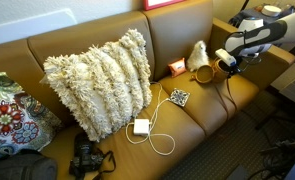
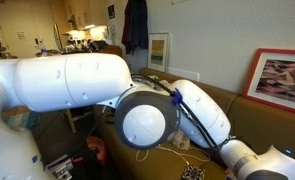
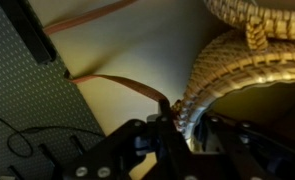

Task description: Pick the object on the right of the couch

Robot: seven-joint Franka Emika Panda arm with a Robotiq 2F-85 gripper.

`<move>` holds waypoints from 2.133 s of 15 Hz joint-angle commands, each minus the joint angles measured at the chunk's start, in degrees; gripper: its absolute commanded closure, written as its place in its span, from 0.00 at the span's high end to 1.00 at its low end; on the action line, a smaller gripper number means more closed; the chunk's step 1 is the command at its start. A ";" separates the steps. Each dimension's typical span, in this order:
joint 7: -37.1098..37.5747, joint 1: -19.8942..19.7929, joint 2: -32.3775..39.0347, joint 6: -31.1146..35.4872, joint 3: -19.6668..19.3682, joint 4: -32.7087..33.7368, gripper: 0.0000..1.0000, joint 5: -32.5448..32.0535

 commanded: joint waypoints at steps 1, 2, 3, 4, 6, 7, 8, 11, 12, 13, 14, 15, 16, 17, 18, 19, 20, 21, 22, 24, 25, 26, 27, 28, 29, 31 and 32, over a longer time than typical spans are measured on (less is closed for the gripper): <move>-5.10 -1.68 0.02 9.31 2.88 -0.95 0.06 1.68; -6.85 -2.03 0.05 12.23 3.82 -1.11 0.06 2.19; -8.51 -2.30 0.07 15.13 4.70 -1.24 0.06 2.81; -10.26 -2.61 0.09 18.14 5.65 -1.41 0.06 3.63; -15.01 -3.79 0.10 23.62 8.59 -1.86 0.06 6.04; -17.95 -4.40 0.10 26.61 10.22 -2.21 0.06 7.38; -21.25 -5.17 0.11 29.26 12.16 -2.48 0.06 8.91; -31.02 -7.37 0.12 33.78 17.55 -3.14 0.06 13.61; -33.39 -7.67 0.12 32.88 18.18 -3.19 0.06 14.57; -35.33 -7.71 0.13 30.67 18.01 -3.14 0.06 15.09; -36.48 -8.62 -0.88 28.16 18.87 -5.12 0.06 12.05; -38.92 -8.84 -1.51 25.55 18.76 -6.40 0.06 11.33; -40.90 -9.11 -1.77 24.16 18.84 -7.49 0.06 10.77; -42.74 -9.11 -1.92 22.50 18.30 -8.19 0.06 10.05; -43.74 -8.65 -1.98 20.96 16.99 -8.63 0.06 8.92; -44.93 -8.26 -2.01 19.88 15.98 -8.95 0.06 7.68; -46.23 -8.02 -2.07 19.00 15.24 -9.34 0.06 6.32; -47.39 -7.65 -2.03 18.56 14.36 -9.51 0.06 4.76; -48.55 -7.29 -1.98 18.57 13.55 -9.59 0.06 3.18; -50.50 -6.48 -1.91 19.09 11.97 -9.33 0.06 0.24; -51.02 -6.07 -1.90 19.78 11.27 -9.22 0.06 -0.95; -50.42 -5.53 -1.88 20.74 10.36 -9.16 0.06 -1.72; -49.72 -5.02 -1.84 21.23 9.36 -9.06 0.06 -2.44; -48.70 -4.57 -1.68 22.27 8.55 -8.86 0.06 -2.66; -50.15 -2.52 -1.09 23.20 5.47 -7.98 0.06 1.97; -49.16 -1.60 -1.10 25.28 3.73 -8.24 0.06 3.62; -48.53 -1.28 -1.08 26.44 3.18 -8.34 0.06 4.83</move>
